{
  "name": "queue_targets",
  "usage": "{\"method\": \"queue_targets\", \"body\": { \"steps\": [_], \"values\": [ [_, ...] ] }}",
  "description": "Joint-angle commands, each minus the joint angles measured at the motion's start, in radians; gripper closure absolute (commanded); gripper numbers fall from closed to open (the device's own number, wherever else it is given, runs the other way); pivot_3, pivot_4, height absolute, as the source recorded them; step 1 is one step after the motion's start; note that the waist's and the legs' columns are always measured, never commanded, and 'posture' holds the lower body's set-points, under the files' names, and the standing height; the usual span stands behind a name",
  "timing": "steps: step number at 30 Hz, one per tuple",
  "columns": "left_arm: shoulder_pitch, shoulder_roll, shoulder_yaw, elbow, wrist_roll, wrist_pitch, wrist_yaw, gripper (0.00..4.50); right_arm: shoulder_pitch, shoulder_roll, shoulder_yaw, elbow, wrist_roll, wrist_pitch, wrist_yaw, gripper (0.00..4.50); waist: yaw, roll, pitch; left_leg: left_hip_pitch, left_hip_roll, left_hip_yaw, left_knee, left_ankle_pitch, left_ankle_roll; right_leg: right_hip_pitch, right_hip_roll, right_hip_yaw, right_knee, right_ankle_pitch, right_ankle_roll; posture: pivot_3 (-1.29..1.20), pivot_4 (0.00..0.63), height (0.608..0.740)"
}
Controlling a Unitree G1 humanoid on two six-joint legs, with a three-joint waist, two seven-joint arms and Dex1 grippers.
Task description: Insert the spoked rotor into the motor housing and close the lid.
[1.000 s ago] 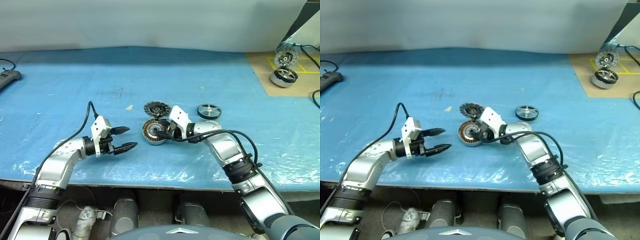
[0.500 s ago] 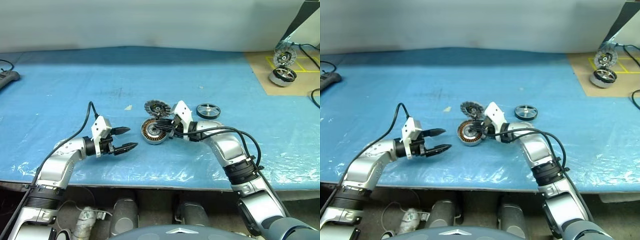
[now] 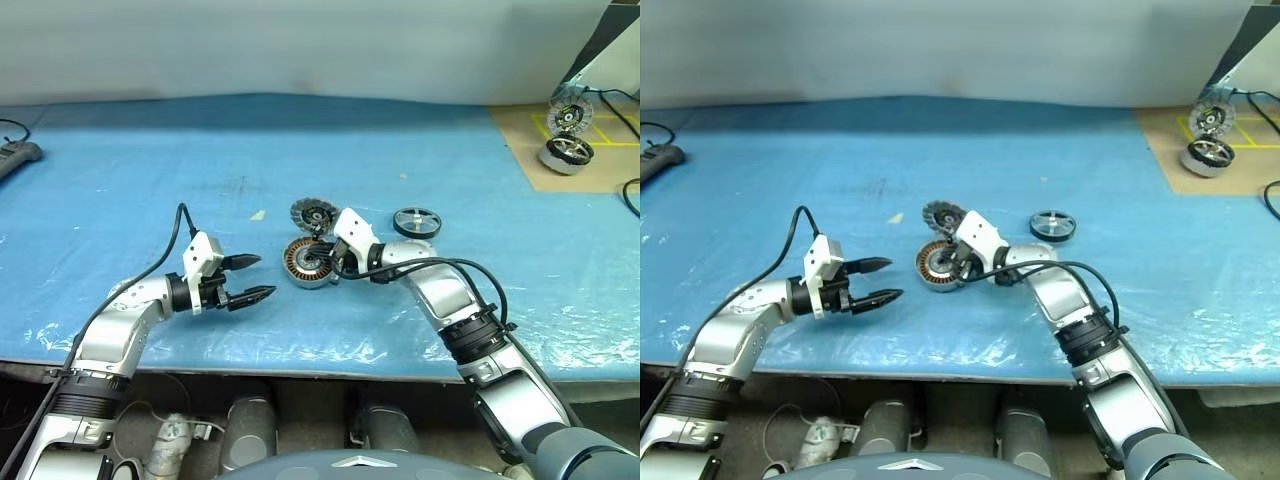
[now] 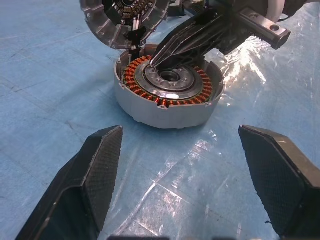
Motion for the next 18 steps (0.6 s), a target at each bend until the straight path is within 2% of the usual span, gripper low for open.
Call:
{"method": "queue_targets", "body": {
  "steps": [1,6,10,14,18],
  "values": [
    [-0.003,0.006,0.005,-0.032,-0.005,-0.007,-0.004,0.49,0.051,-0.022,0.037,0.014,-0.031,0.021,0.020,4.48,0.000,0.000,0.000,0.002,0.000,0.000,-0.001,0.000,0.000,0.002,0.000,0.000,-0.001,0.000,0.000,0.00,0.150,0.740],
    [-0.009,0.005,0.003,-0.023,-0.004,-0.008,-0.008,0.49,0.024,0.035,-0.071,-0.004,0.060,-0.017,0.005,4.48,-0.004,0.000,0.000,0.006,0.000,0.000,-0.003,0.000,0.000,0.003,0.000,0.001,-0.001,-0.002,0.004,0.00,0.150,0.740],
    [-0.013,0.004,0.013,-0.022,-0.011,0.000,0.000,0.49,-0.005,0.070,-0.151,-0.042,0.149,0.036,0.016,4.48,-0.003,0.000,0.000,-0.002,0.000,0.000,-0.003,0.000,0.000,-0.004,0.000,0.001,-0.001,0.000,0.000,0.00,0.150,0.740],
    [-0.047,0.001,0.039,0.016,-0.024,0.019,0.019,0.49,0.015,0.031,-0.160,-0.115,0.190,0.119,0.057,4.48,-0.002,0.000,0.000,-0.009,0.000,0.000,-0.003,0.001,-0.001,-0.009,0.000,0.000,-0.001,0.000,0.000,0.00,0.150,0.740],
    [-0.062,0.013,0.043,0.021,-0.019,0.000,0.005,0.49,0.102,-0.078,-0.241,-0.228,0.252,0.208,0.084,4.48,0.003,0.000,0.000,-0.009,0.000,0.000,-0.003,0.000,0.001,-0.008,0.000,-0.001,-0.003,0.000,0.000,0.00,0.150,0.740]
  ]
}}
